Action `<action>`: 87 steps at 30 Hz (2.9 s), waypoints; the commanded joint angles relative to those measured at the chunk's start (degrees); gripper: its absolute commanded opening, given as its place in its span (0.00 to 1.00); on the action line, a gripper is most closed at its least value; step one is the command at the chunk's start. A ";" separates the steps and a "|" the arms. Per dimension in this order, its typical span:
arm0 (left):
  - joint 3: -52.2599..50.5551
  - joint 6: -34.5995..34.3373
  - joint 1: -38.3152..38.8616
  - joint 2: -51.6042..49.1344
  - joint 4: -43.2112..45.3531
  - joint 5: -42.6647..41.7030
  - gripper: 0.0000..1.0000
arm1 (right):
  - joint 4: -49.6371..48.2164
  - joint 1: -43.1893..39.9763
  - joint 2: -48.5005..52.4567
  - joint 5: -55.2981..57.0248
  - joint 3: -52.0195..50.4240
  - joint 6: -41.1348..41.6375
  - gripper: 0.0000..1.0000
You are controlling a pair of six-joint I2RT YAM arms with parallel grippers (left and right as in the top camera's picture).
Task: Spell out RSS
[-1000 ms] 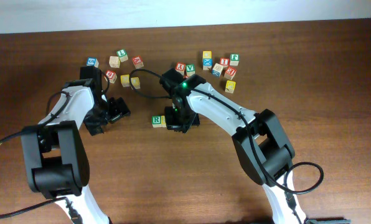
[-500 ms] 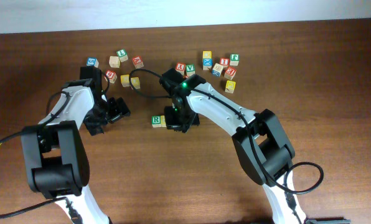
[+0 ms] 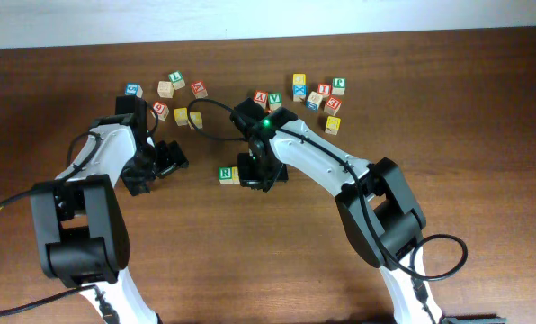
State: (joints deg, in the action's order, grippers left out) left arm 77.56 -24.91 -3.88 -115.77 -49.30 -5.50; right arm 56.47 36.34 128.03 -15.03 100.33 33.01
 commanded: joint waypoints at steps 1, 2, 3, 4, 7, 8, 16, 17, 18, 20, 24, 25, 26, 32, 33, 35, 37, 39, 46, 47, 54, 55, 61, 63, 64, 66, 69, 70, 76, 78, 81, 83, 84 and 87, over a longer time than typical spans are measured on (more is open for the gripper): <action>-2.51 0.09 -0.57 -3.69 -0.35 0.42 0.99 | -0.61 0.46 -0.98 0.72 1.14 1.33 0.04; -2.51 0.09 -0.57 -3.69 -0.35 0.42 0.99 | -0.76 0.46 -0.98 0.72 1.14 1.62 0.04; -2.51 0.09 -0.57 -3.69 -0.35 0.44 0.99 | -0.92 0.46 -0.98 0.72 1.14 1.62 0.04; -2.51 0.09 -0.57 -3.69 -0.35 0.42 0.99 | -0.96 0.46 -0.98 0.72 1.14 1.62 0.04; -2.51 0.09 -0.57 -3.69 -0.35 0.42 0.99 | -1.03 0.46 -0.98 0.72 1.14 1.62 0.04; -2.51 0.09 -0.57 -3.69 -0.35 0.42 0.99 | -1.01 0.46 -0.98 0.72 1.14 1.60 0.04; -2.51 0.09 -0.57 -3.72 -0.35 0.44 0.99 | -1.53 0.46 -0.98 0.76 1.14 1.62 0.04; -2.51 0.09 -0.57 -3.69 -0.35 0.44 0.99 | -1.68 0.46 -0.98 0.76 1.14 1.60 0.04; -2.51 0.09 -0.57 -3.69 -0.35 0.42 0.99 | -1.77 0.46 -0.98 0.92 1.14 1.60 0.04; -2.51 0.09 -0.57 -3.69 -0.35 0.44 0.99 | -1.84 0.46 -0.98 2.01 1.14 1.66 0.04; -2.51 0.09 -0.57 -3.69 -0.35 0.44 0.99 | -1.92 0.46 -0.98 2.43 1.14 1.81 0.04; -2.51 0.09 -0.57 -3.69 -0.33 0.44 0.99 | -1.92 0.46 -0.98 2.43 1.14 1.81 0.04; -2.51 0.09 -0.57 -3.69 -0.33 0.44 0.99 | -1.92 0.46 -0.98 2.43 1.14 1.81 0.04; -2.51 0.09 -0.57 -3.72 -0.33 0.42 0.99 | -1.97 0.48 -0.98 2.14 1.14 1.81 0.04; -2.51 0.09 -0.57 -3.69 -0.33 0.44 0.99 | -1.97 0.46 -0.98 2.14 1.14 1.81 0.04; -2.51 0.09 -0.57 -3.69 -0.33 0.44 0.99 | -2.01 0.46 -0.98 2.14 1.14 1.84 0.04; -2.51 0.09 -0.57 -3.72 -0.33 0.42 0.99 | -2.19 0.46 -0.98 2.10 1.14 1.84 0.04; -2.51 0.09 -0.57 -3.69 -0.33 0.42 0.99 | -2.38 0.46 -0.98 1.97 1.14 1.84 0.04; -2.51 0.09 -0.52 -3.72 -0.33 0.42 0.99 | -2.73 0.46 -0.98 1.97 1.14 1.84 0.04; -2.51 0.09 -0.52 -3.69 -0.33 0.42 0.99 | -2.73 0.46 -0.98 1.77 1.14 1.81 0.04; -2.51 0.11 -0.42 -3.69 -0.55 0.37 0.99 | -1.97 0.44 -1.03 1.57 1.27 1.81 0.04; -2.51 0.11 -0.42 -3.69 -0.70 0.33 1.00 | -1.09 0.33 -1.05 1.60 1.77 1.79 0.04; -2.51 5.07 -0.11 -3.69 -0.70 -6.05 0.33 | 7.23 -0.94 -1.05 2.40 7.43 0.00 0.04; -2.51 5.51 0.57 -3.69 -0.72 -7.17 0.11 | 8.72 -2.12 -1.05 3.32 8.46 -0.76 0.04; -2.51 5.49 1.16 -3.69 -0.70 -7.76 0.02 | 8.68 -3.21 -1.05 3.63 8.50 -1.70 0.04; -2.51 5.49 2.25 -3.69 -0.70 -8.74 0.00 | 8.98 -4.72 -1.03 4.37 8.46 -1.70 0.04; -2.51 5.49 4.74 -3.69 -0.52 -8.83 0.00 | 8.37 -7.34 -1.03 4.26 7.65 -2.49 0.04; -2.51 5.46 5.49 -3.69 -0.31 -8.68 0.00 | 7.56 -7.67 -1.01 4.11 7.06 -3.43 0.04; -2.51 5.05 8.46 -3.72 2.27 -9.40 0.00 | -1.68 -7.82 -1.01 -0.02 -0.07 -4.26 0.04; -2.51 5.05 9.07 -3.72 2.40 -9.99 0.00 | -3.45 -7.82 -1.01 -0.98 -1.07 -4.28 0.04; -2.51 5.05 9.81 -3.72 2.86 -10.01 0.00 | -5.07 -7.74 -1.01 -3.58 -1.62 -4.28 0.04; -2.51 5.03 10.12 -3.72 2.97 -10.29 0.00 | -6.12 -7.48 -1.01 -3.85 -2.16 -4.26 0.04; -2.51 5.01 10.23 -3.72 2.99 -10.45 0.00 | -6.73 -7.30 -1.01 -3.87 -2.60 -4.22 0.04; -2.51 5.03 10.27 -3.72 3.87 -12.98 0.00 | -7.76 -6.67 -1.01 -3.89 -3.34 -3.80 0.04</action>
State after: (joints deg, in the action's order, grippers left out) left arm 76.69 -20.53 6.07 -116.92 -46.11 -16.53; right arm 49.28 28.60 127.98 -17.67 98.21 29.36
